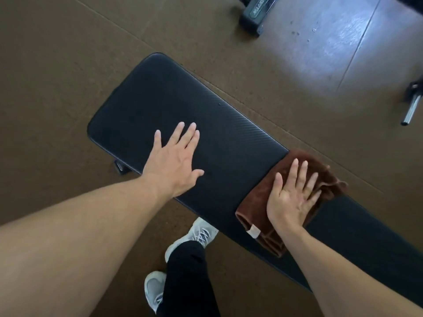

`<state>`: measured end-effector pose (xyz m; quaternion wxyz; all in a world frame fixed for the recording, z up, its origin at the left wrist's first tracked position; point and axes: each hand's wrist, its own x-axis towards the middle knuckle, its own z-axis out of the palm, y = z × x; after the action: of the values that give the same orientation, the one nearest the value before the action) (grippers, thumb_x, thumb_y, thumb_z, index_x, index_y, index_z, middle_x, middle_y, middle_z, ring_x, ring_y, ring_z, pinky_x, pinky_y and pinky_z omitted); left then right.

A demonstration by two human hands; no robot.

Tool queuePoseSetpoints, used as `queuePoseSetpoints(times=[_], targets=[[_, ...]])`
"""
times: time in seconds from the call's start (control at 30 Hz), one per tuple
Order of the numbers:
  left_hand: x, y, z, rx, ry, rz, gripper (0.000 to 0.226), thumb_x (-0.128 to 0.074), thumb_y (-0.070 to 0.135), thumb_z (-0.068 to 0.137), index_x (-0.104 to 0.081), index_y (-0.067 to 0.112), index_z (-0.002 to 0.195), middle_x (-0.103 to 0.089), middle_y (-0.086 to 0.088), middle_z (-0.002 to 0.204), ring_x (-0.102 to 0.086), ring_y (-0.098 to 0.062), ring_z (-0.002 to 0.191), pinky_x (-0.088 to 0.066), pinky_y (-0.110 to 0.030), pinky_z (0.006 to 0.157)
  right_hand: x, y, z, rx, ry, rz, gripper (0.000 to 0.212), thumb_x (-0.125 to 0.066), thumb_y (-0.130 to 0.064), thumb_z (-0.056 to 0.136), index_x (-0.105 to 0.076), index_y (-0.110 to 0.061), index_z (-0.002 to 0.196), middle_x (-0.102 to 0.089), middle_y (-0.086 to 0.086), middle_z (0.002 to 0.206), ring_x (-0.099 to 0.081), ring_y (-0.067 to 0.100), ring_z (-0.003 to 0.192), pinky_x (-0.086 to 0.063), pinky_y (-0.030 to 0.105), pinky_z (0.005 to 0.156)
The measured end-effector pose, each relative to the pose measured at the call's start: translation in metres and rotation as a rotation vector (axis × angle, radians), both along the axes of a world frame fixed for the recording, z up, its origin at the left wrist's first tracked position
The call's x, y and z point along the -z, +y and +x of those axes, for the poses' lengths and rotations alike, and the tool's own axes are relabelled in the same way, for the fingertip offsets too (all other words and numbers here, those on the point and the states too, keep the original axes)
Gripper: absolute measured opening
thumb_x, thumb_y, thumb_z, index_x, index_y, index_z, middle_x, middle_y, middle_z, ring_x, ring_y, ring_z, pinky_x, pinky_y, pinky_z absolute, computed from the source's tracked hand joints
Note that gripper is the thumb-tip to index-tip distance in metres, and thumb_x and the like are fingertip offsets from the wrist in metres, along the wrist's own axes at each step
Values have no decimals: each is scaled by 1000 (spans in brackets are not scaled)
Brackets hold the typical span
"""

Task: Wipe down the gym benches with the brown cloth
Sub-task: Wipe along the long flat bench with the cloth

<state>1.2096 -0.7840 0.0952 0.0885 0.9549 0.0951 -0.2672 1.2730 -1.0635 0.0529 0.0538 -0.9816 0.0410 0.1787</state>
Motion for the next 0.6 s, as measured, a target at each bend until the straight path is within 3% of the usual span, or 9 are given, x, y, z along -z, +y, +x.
queuePoseSetpoints(times=[0.13,0.23,0.33,0.47,0.53,0.6], targets=[[-4,2,22,56,109,11,94,-40,65,99,8,16,163,18,0,171,19,-24,158,-14,-62,124,-6,59,55,-72,8,32,58,-17,-53,109,-21,-33,164,-21,-7,173,-3,23,163,5,56,130],[-7,5,28,90,133,6,95,-40,66,99,9,15,162,20,-1,171,23,-25,156,-20,-63,123,-11,143,83,-200,38,187,52,-20,-54,109,-42,-34,152,-48,-6,157,-33,22,151,-16,52,126],[-5,12,24,91,88,-34,97,-38,69,97,13,17,161,21,2,170,25,-24,156,-20,-62,123,-12,207,108,-360,90,289,51,-23,-53,111,-48,-31,149,-55,-5,153,-47,22,142,-30,50,118],[-4,26,19,157,54,-65,92,-34,70,98,9,20,162,21,6,169,22,-20,156,-25,-54,123,-17,172,119,-430,130,271,47,-25,-56,111,-52,-35,143,-63,-8,141,-56,18,132,-41,38,100],[-4,48,21,207,5,-129,80,-37,64,100,-10,24,163,4,8,172,8,-16,159,-42,-47,114,-23,131,112,-259,115,185,47,-24,-56,111,-59,-33,132,-67,-6,129,-60,23,123,-36,36,89],[-5,75,19,293,-126,-197,60,-52,53,99,-50,23,150,-36,6,164,-26,-14,155,-61,-37,83,-30,98,104,-93,105,124,52,-24,-55,111,-63,-27,129,-68,1,128,-61,28,120,-39,40,95]])
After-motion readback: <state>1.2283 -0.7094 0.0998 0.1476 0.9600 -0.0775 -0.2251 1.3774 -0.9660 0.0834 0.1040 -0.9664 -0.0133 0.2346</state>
